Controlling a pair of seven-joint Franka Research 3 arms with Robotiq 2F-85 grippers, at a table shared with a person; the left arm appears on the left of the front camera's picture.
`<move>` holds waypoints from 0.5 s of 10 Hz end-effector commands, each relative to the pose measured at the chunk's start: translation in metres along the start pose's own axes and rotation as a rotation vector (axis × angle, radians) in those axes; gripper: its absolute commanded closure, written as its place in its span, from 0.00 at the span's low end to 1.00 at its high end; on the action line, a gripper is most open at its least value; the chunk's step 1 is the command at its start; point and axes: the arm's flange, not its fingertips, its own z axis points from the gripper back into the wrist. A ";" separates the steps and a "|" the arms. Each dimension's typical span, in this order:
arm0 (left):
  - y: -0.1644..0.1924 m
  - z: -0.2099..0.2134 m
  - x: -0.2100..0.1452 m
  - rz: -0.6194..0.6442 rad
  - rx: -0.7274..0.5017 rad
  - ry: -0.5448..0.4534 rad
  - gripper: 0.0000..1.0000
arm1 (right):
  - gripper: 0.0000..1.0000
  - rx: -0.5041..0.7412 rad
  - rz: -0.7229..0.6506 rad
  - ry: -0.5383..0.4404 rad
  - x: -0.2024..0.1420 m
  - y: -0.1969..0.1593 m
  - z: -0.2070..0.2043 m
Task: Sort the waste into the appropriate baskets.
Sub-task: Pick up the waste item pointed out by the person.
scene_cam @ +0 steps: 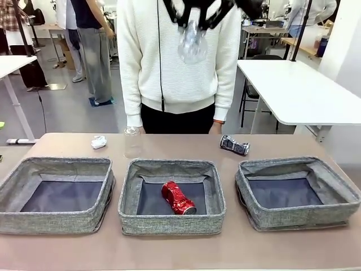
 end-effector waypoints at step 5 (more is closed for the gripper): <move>0.001 0.000 -0.003 -0.023 -0.016 0.001 0.00 | 0.79 0.000 0.000 0.000 0.000 0.000 0.000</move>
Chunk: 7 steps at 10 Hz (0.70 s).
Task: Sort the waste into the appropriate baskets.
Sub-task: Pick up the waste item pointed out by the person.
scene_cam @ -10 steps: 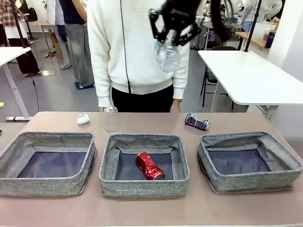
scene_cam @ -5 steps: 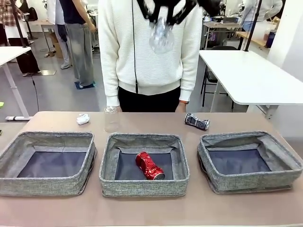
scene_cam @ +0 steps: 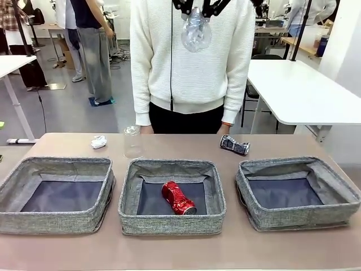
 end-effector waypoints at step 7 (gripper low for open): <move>0.001 0.000 -0.003 -0.023 -0.016 0.001 0.00 | 0.79 0.001 -0.003 0.012 0.002 0.001 -0.005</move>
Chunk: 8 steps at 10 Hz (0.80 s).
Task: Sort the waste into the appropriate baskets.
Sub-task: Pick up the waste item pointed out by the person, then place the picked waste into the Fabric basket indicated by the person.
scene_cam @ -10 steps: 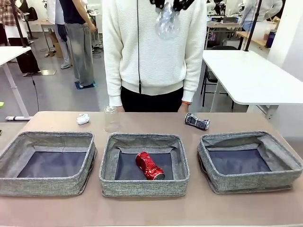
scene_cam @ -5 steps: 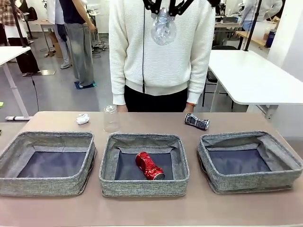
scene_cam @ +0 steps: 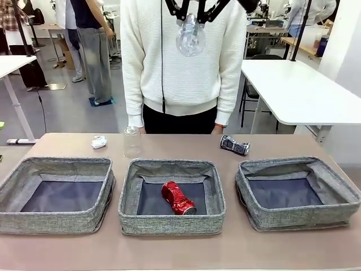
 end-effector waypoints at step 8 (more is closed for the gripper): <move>0.001 0.000 -0.003 -0.023 -0.016 0.001 0.00 | 0.79 -0.007 0.012 -0.008 -0.002 -0.004 0.002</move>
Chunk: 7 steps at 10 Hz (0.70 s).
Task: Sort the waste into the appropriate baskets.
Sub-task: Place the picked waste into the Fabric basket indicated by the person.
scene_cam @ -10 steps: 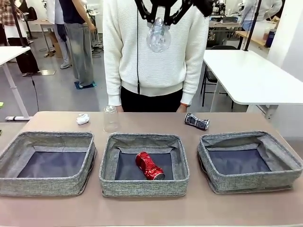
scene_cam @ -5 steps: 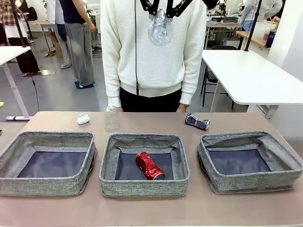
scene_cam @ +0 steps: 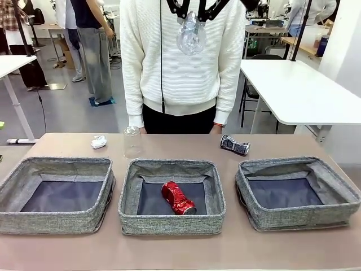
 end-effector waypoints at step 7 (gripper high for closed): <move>0.001 0.000 -0.003 -0.023 -0.016 0.001 0.00 | 0.79 -0.008 0.013 -0.005 -0.002 -0.003 0.001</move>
